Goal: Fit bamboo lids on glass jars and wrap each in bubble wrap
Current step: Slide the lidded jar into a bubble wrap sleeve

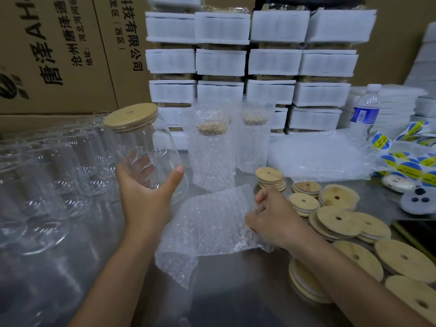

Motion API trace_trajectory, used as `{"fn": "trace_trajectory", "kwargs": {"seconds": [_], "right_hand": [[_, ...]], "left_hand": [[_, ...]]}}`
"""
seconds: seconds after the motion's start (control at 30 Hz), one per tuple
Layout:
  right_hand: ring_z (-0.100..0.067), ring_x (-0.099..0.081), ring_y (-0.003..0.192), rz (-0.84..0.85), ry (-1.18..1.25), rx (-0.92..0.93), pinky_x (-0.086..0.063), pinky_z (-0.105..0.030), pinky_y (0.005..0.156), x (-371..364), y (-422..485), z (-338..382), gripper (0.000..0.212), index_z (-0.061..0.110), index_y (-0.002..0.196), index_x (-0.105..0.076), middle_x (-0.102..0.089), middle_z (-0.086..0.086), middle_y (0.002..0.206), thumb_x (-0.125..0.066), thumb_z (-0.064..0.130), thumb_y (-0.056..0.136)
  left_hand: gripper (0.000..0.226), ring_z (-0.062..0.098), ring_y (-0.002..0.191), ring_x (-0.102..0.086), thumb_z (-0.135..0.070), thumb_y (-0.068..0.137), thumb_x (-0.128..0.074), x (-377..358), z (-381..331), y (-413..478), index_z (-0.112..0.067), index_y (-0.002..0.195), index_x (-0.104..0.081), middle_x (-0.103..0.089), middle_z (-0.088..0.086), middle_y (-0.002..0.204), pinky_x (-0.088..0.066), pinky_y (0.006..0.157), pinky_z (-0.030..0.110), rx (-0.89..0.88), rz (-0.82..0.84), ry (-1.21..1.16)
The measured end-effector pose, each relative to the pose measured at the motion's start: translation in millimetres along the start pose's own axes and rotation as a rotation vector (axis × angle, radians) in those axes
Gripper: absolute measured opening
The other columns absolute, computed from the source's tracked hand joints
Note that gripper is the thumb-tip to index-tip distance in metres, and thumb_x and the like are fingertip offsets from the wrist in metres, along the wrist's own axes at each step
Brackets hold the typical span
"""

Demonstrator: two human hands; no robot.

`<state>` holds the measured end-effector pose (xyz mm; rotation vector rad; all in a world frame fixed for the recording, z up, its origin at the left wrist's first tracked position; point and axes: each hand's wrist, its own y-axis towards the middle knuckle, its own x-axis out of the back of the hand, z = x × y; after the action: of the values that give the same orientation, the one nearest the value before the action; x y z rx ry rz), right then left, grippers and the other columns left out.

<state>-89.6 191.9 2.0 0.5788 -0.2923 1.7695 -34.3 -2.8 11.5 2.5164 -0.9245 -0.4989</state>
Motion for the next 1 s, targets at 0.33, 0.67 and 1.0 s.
{"fn": "trace_trajectory", "kwargs": {"seconds": [0.33,0.67,1.0], "right_hand": [[-0.002,-0.054,0.092,-0.121,0.194,0.334,-0.041,-0.005,0.074,13,-7,10,0.045,0.032,0.121,-0.055,-0.054,0.012,0.106,-0.069,0.046,0.08],[0.002,-0.058,0.109,-0.114,0.471,0.438,-0.047,-0.033,0.096,12,-14,14,0.062,0.04,0.115,-0.047,-0.06,0.014,0.119,-0.077,0.037,0.062],[0.006,-0.06,0.096,-0.341,0.468,0.405,-0.052,-0.02,0.076,22,-6,6,0.053,0.039,0.101,-0.045,-0.058,0.019,0.105,-0.082,0.036,0.063]], "left_hand": [[0.085,0.0,0.11,-0.058,-0.043,0.056,-0.085,-13,-28,-15,-0.034,0.128,-0.04,-0.058,-0.012,0.12,-0.045,0.091,0.019,-0.054,0.261,0.02],[0.091,-0.023,0.121,-0.032,-0.039,0.066,-0.078,-57,-11,-60,-0.062,0.126,-0.013,-0.033,-0.033,0.129,-0.034,0.087,-0.002,-0.051,0.699,0.168],[0.04,0.012,0.099,-0.052,-0.053,0.086,-0.06,-41,8,-59,-0.026,0.115,-0.051,-0.046,-0.01,0.097,-0.037,0.076,0.023,0.012,0.712,0.909]]}}
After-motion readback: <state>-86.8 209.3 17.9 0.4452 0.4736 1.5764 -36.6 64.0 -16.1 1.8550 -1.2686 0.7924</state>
